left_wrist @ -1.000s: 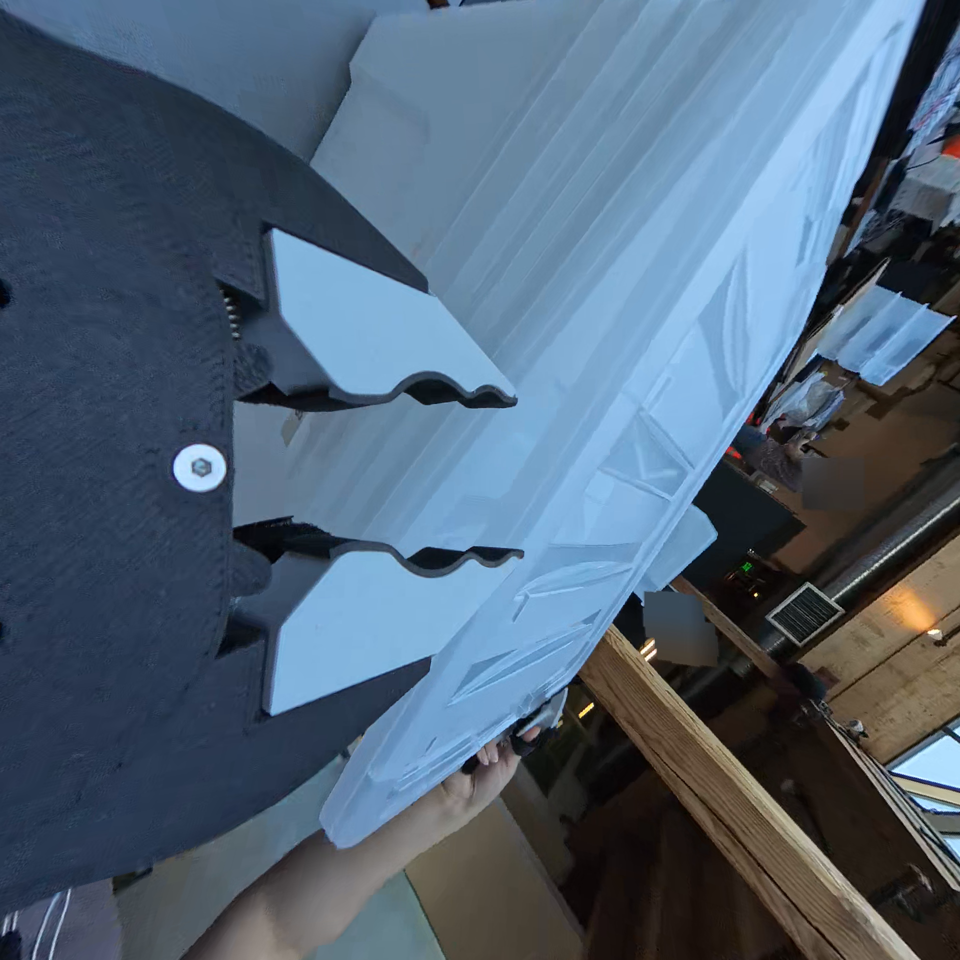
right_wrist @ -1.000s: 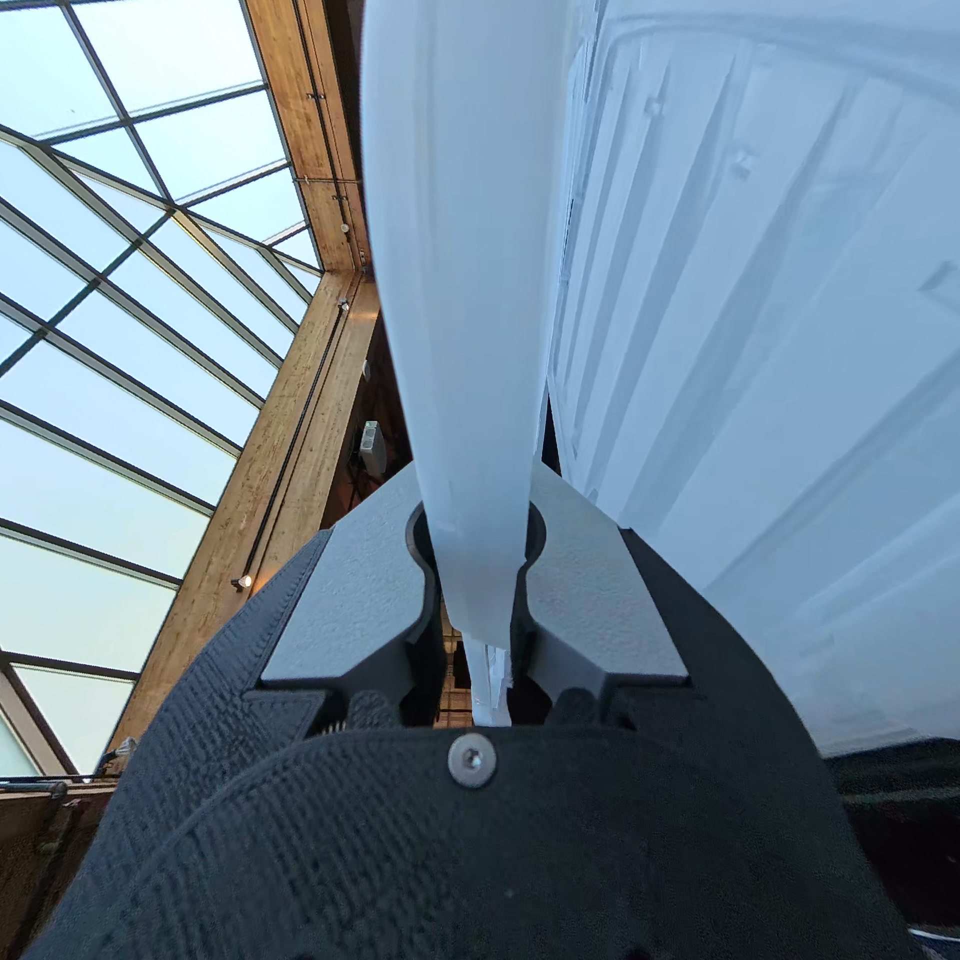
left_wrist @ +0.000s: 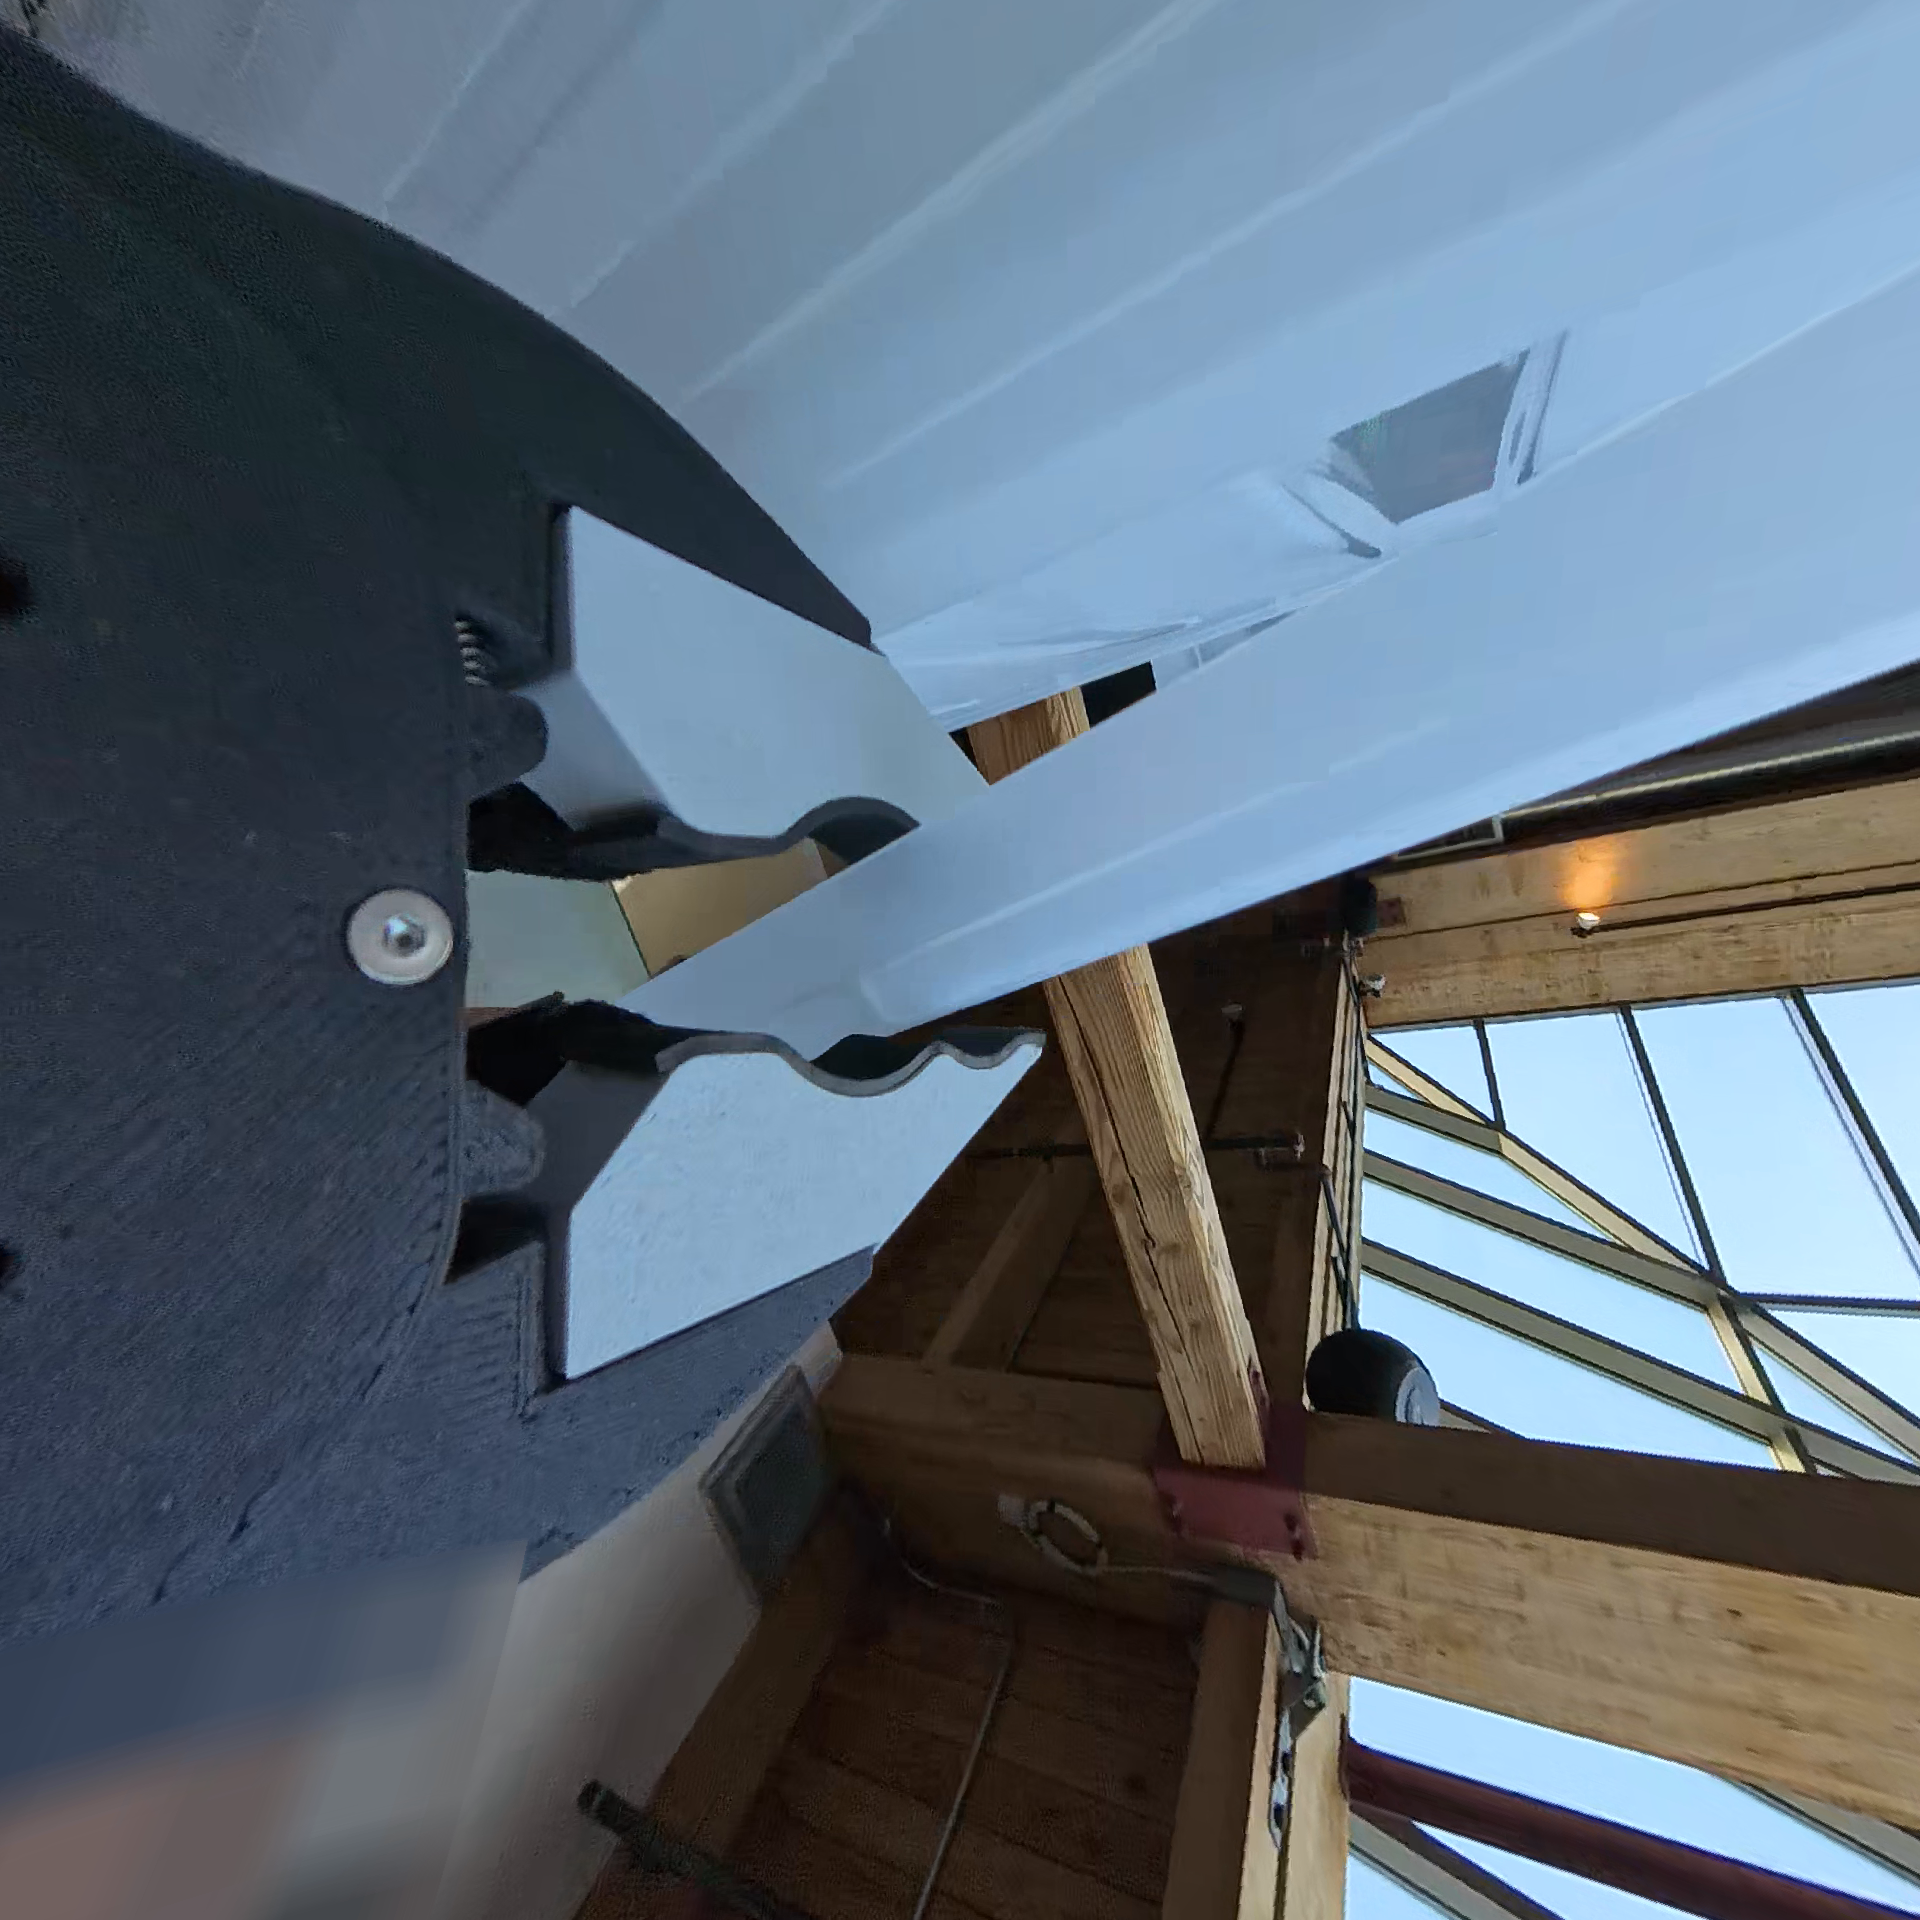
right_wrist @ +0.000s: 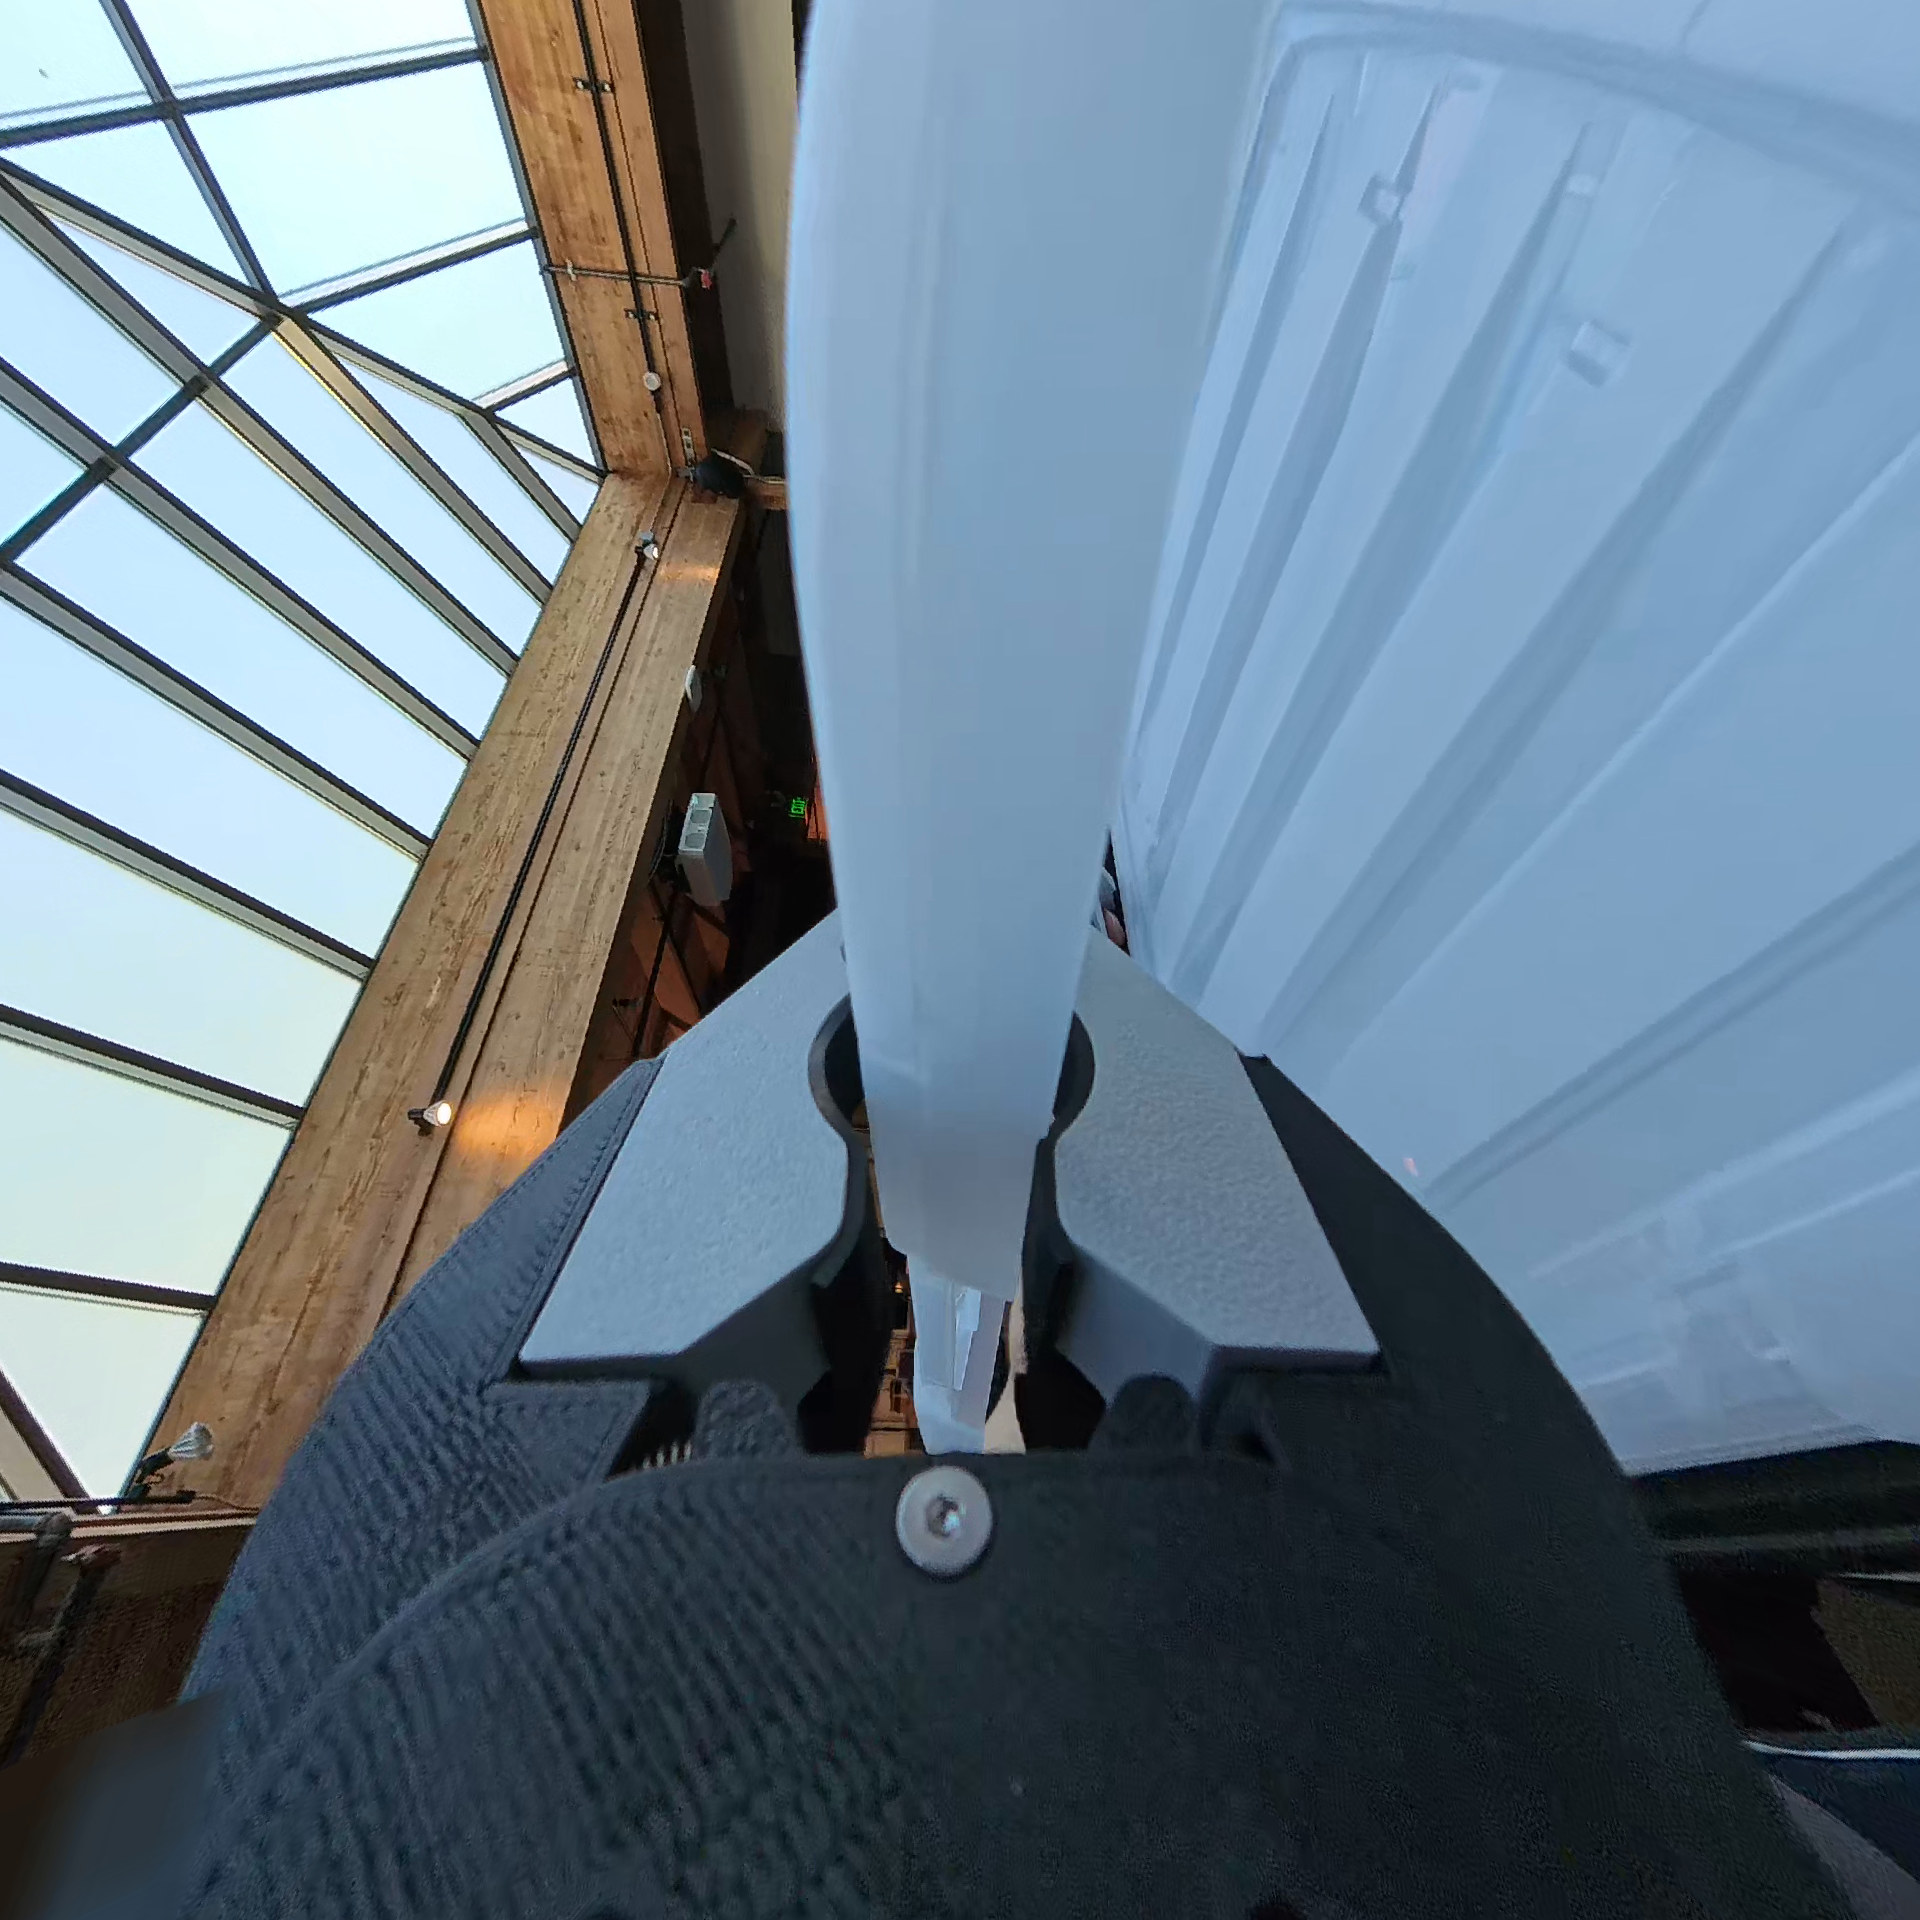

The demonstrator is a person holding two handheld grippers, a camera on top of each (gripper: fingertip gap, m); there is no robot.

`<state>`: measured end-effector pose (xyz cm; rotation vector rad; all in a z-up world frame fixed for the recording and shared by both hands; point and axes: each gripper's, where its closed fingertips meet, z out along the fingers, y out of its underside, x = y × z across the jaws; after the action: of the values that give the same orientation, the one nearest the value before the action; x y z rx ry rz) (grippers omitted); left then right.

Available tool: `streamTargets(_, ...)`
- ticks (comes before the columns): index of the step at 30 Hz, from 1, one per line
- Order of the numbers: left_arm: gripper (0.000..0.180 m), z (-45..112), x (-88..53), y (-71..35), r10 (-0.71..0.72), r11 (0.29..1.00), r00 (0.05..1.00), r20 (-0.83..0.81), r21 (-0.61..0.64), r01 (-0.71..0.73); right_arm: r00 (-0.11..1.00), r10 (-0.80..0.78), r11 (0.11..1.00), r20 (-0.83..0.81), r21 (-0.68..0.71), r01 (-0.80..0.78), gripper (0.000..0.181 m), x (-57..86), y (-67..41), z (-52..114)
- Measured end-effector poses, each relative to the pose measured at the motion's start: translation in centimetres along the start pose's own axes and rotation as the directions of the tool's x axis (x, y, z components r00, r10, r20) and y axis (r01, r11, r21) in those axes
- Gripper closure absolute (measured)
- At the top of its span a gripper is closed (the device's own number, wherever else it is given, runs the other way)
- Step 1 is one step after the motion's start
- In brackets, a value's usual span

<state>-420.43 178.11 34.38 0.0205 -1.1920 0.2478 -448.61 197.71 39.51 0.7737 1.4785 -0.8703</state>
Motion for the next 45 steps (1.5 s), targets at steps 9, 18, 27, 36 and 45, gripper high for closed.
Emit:
streamTargets(9,0.159,-1.2,1.1,2.0,0.081,0.995,0.992,0.096,-0.070,-0.074,0.995,-0.084,0.996,0.057,-0.027,0.085,0.158,1.1,1.3,-1.1)
streamTargets(18,0.159,-3.7,6.9,6.2,0.298,0.948,0.954,0.024,-0.124,-0.293,0.924,-0.307,0.949,0.226,-0.004,0.316,0.158,0.0,5.9,-4.4)
streamTargets(27,0.159,-1.9,18.4,8.5,0.616,0.759,0.749,-0.244,-0.071,-0.647,0.630,-0.627,0.756,0.458,0.164,0.634,0.159,-7.8,8.0,-7.2)
streamTargets(36,0.161,1.5,30.0,11.9,0.795,0.507,0.432,-0.425,0.076,-0.859,0.458,-0.623,0.736,0.634,0.277,0.617,0.155,-15.2,6.5,-8.8)
streamTargets(45,0.162,4.0,33.4,13.0,0.816,0.390,0.326,-0.477,0.037,-0.920,0.126,-0.794,0.467,0.594,0.464,0.753,0.158,-18.9,7.3,-11.2)
